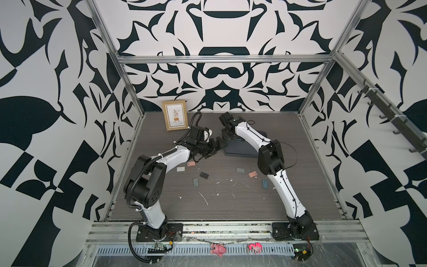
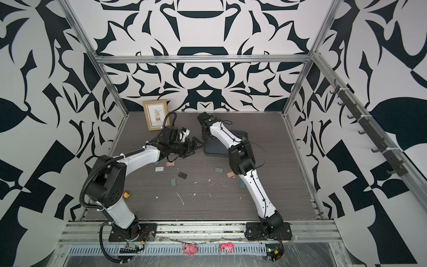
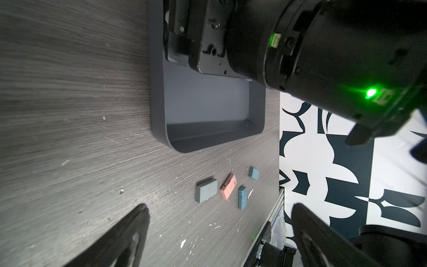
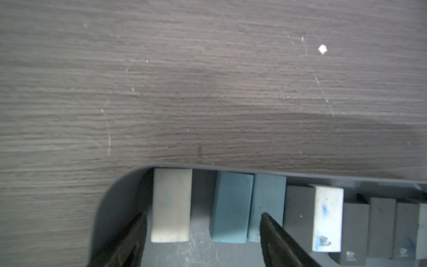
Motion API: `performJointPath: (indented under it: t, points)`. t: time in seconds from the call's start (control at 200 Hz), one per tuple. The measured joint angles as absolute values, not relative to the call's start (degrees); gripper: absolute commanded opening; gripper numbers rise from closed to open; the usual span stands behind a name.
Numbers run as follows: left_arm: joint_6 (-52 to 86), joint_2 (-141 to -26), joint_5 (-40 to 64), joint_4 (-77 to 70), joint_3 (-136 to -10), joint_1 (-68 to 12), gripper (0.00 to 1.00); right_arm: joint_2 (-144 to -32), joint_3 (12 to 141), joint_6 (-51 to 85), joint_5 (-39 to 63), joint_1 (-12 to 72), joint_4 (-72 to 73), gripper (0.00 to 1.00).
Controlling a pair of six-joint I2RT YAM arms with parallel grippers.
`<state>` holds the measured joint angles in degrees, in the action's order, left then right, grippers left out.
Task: Put the eraser in the storage box
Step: Place the eraser in the storage box.
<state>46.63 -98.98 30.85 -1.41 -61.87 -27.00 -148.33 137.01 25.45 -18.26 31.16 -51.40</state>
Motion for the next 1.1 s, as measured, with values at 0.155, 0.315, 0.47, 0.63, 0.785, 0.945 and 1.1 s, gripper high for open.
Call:
performJointPath:
  t: [0.155,0.315,0.47,0.63,0.785,0.945,1.1]
  points:
    - [46.61,-98.98,30.83,-1.39,-61.87,-27.00,0.99,-148.27,135.90,25.47,-18.24,30.92,-50.54,0.80]
    - [46.63,-98.98,30.81,-1.39,-61.87,-27.00,0.99,-148.11,135.28,25.47,-18.13,30.50,-49.23,0.80]
    - [46.63,-98.98,30.70,-1.28,-61.87,-27.00,0.99,-148.11,135.09,25.50,-17.76,29.89,-48.49,0.80]
    - [46.63,-98.98,30.65,-1.19,-61.91,-27.00,0.99,-148.11,135.04,25.56,-17.65,29.63,-48.34,0.80]
    - [46.63,-98.98,30.61,-1.17,-61.91,-27.00,0.99,-148.11,135.04,25.87,-17.67,29.58,-48.31,0.80]
    - [46.63,-98.98,30.46,-1.10,-61.93,-27.00,0.99,-148.11,135.02,26.50,-17.74,29.52,-48.25,0.80]
    - [46.61,-98.98,30.41,-1.06,-61.93,-27.00,0.99,-147.96,134.76,26.83,-17.87,29.43,-48.03,0.80]
